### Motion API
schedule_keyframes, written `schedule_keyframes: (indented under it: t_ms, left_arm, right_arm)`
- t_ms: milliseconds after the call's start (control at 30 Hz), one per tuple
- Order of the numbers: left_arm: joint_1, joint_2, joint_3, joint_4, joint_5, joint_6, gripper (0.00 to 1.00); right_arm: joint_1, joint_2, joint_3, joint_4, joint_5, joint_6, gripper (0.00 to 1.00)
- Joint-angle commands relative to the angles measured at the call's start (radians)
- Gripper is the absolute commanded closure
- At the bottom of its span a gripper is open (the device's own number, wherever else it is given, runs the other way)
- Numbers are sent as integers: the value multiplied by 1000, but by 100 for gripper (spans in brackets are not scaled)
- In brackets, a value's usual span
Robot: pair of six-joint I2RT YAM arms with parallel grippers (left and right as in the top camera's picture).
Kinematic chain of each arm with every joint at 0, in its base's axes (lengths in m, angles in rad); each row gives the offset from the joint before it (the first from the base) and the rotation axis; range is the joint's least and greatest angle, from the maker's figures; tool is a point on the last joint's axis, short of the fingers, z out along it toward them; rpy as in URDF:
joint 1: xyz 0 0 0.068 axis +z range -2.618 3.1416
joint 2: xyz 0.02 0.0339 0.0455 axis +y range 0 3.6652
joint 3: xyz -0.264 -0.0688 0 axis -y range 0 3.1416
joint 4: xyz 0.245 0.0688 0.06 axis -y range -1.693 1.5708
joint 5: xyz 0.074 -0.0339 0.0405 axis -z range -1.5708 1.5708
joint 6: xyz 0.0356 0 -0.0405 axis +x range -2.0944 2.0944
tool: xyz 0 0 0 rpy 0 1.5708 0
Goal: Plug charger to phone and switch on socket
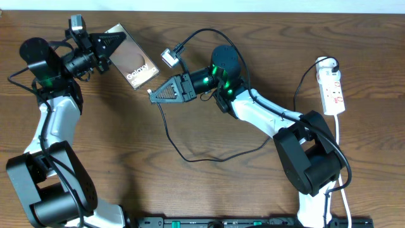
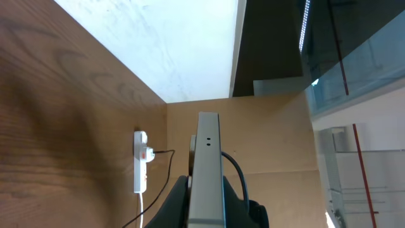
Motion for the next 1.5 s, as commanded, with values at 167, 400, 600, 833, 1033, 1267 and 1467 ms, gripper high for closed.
schedule_keyframes:
  t_ms: [167, 400, 600, 833, 1033, 1267, 1467]
  left_arm:
    - [2, -3, 6, 18, 63, 32, 93]
    - [-6, -3, 6, 17, 66, 32, 92]
    - [-43, -3, 6, 17, 65, 62, 93]
    - [-41, -3, 6, 21, 62, 62, 93]
    - [-23, -3, 6, 21, 71, 61, 93]
    - [-21, -3, 6, 21, 77, 54, 92]
    - [-21, -3, 6, 20, 81, 54, 93]
  right_arm:
    - [4, -1, 8, 7, 0, -34, 99]
    - [4, -1, 8, 6, 10, -34, 99]
    - [4, -1, 8, 6, 16, -31, 99]
    - [-1, -1, 8, 6, 15, -21, 99]
    - [-6, -1, 8, 6, 13, -22, 99]
    - [-19, -1, 8, 6, 11, -22, 99]
    - [-18, -1, 8, 6, 12, -23, 99]
